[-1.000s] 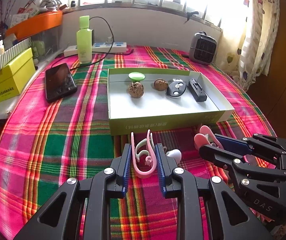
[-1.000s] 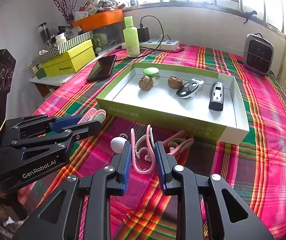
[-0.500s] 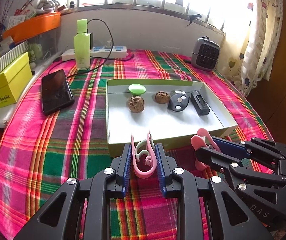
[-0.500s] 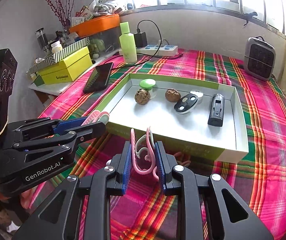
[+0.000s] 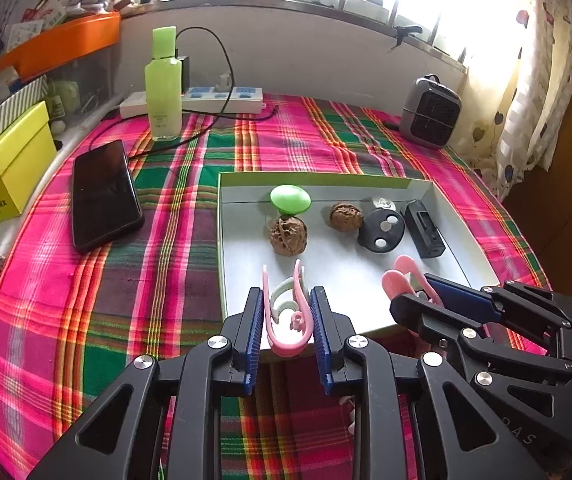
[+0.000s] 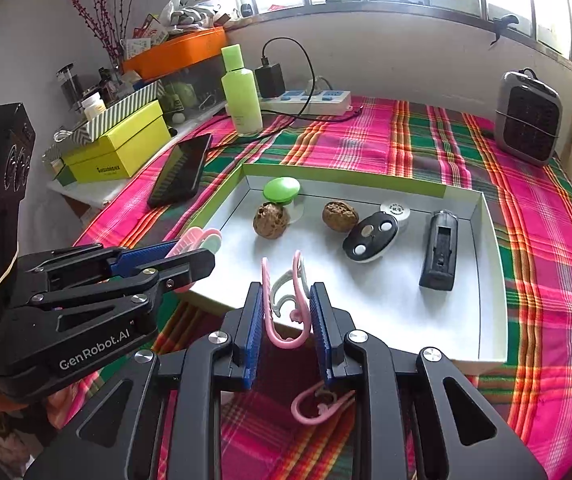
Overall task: Organize objects
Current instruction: 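Carry both pink clips over the box and lower them inside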
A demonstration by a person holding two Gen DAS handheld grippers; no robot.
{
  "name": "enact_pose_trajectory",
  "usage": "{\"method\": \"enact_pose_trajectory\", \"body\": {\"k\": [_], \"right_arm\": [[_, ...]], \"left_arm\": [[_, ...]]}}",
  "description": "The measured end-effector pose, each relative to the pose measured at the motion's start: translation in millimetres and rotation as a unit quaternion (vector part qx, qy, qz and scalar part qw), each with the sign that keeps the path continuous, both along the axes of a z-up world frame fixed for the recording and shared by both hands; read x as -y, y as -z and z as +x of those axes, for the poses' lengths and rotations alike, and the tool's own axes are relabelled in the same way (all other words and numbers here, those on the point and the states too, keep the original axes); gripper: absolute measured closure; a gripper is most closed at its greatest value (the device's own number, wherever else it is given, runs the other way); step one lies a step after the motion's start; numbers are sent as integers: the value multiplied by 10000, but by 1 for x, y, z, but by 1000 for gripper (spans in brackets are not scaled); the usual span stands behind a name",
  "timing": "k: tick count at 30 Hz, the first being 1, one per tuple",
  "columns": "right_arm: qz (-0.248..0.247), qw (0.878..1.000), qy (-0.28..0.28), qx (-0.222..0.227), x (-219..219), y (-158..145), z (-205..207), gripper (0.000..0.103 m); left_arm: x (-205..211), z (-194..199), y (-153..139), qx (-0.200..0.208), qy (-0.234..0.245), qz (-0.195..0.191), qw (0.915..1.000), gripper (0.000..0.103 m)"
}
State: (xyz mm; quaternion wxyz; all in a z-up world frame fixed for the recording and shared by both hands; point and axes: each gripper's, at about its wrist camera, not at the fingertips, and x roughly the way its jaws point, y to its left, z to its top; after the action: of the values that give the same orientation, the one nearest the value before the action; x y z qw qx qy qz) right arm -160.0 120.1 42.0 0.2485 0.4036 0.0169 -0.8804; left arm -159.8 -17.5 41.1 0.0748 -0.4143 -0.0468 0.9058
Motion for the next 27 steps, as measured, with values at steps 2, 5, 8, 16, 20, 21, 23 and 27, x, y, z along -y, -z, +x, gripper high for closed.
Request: {"method": "enact_pose_trajectory", "body": {"k": [2, 5, 8, 16, 20, 21, 23, 27], "right_arm": [[17, 10000, 10, 34, 1, 2, -6, 78], [23, 10000, 32, 80, 2, 5, -13, 78], [21, 9999, 36, 151, 2, 9, -20, 78], [24, 9998, 8, 203, 5, 13, -31, 79], [37, 9997, -5, 234, 8, 14, -36, 79], [43, 9997, -15, 235, 9, 14, -37, 79], [65, 9997, -33, 234, 11, 15, -38, 79], [106, 9995, -67, 275, 15, 18, -42, 79]], "left_arm": [[0, -6, 2, 31, -10, -26, 10000, 81], [1, -14, 5, 69, -34, -46, 10000, 81], [1, -21, 6, 84, -25, -84, 9999, 81], [1, -32, 17, 223, -15, -89, 9997, 83], [0, -31, 17, 210, -29, -90, 9997, 83], [0, -31, 16, 199, -24, -94, 9998, 83], [0, -31, 16, 207, -28, -70, 9998, 83], [1, -30, 14, 205, -52, 3, 9998, 83]]}}
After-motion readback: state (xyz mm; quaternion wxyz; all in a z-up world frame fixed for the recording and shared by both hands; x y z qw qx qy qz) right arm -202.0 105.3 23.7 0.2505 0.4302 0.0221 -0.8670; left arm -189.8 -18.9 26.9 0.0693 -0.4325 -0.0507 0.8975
